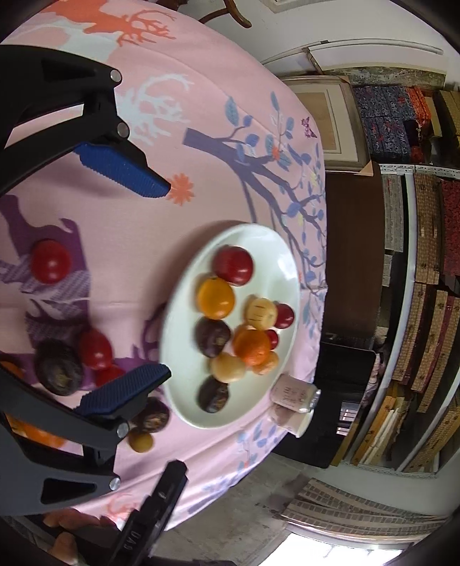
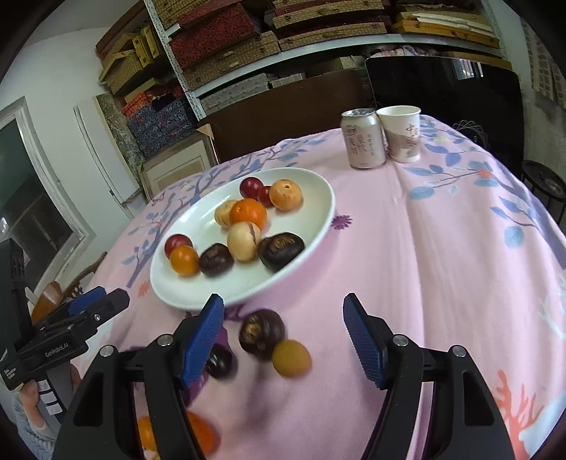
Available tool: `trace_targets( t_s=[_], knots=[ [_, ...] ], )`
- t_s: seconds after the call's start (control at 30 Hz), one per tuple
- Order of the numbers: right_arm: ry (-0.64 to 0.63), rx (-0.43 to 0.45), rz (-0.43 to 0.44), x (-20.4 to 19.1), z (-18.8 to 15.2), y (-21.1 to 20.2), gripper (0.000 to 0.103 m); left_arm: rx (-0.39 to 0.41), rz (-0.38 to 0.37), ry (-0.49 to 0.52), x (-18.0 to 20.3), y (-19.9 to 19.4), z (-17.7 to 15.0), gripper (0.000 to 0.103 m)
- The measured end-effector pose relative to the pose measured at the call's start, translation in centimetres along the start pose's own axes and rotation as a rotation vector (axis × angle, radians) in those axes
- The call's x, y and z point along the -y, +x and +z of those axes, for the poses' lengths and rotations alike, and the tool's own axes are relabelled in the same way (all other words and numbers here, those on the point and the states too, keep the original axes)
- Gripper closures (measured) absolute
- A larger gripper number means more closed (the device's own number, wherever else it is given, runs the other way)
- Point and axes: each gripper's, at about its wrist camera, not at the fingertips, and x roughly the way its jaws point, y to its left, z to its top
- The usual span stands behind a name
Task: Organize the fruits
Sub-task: 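Move both open tools back to the fruit pile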
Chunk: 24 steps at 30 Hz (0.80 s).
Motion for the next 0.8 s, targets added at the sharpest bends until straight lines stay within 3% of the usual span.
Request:
trace_targets(
  t_s=[0.07,0.17,0.4,0.6,0.63,0.73,0.8],
  knots=[
    [0.018,0.024,-0.002,0.4,-0.4,-1.1,0.020,-0.008,0.009,0.021,0.1,-0.4,-1.1,0.010],
    [0.064,0.033,-0.008,1.6,-1.2,-2.1,0.017,-0.016,0.057,0.053,-0.1,-1.4,-2.9,0.010],
    [0.145,0.020,-0.003,3.5,-1.8,-2.4,0.017,-0.038,0.084,-0.003,-2.3,-2.9,-5.8,0.010],
    [0.162,0.002,-0.001,3.6,-1.9,-2.3,0.016,-0.051,0.107,0.018,-2.1,-2.3,-6.2,0.010],
    [0.163,0.000,-0.001,3.6,-2.0,-2.3,0.015,-0.053,0.102,0.017,-2.1,-2.3,-6.2,0.013],
    [0.165,0.002,-0.001,3.6,-2.0,-2.4,0.014,-0.089,0.067,0.017,-2.1,-1.6,-6.2,0.050],
    [0.168,0.002,0.000,3.7,-2.0,-2.3,0.013,-0.098,0.030,0.015,-2.0,-1.4,-6.3,0.054]
  ],
)
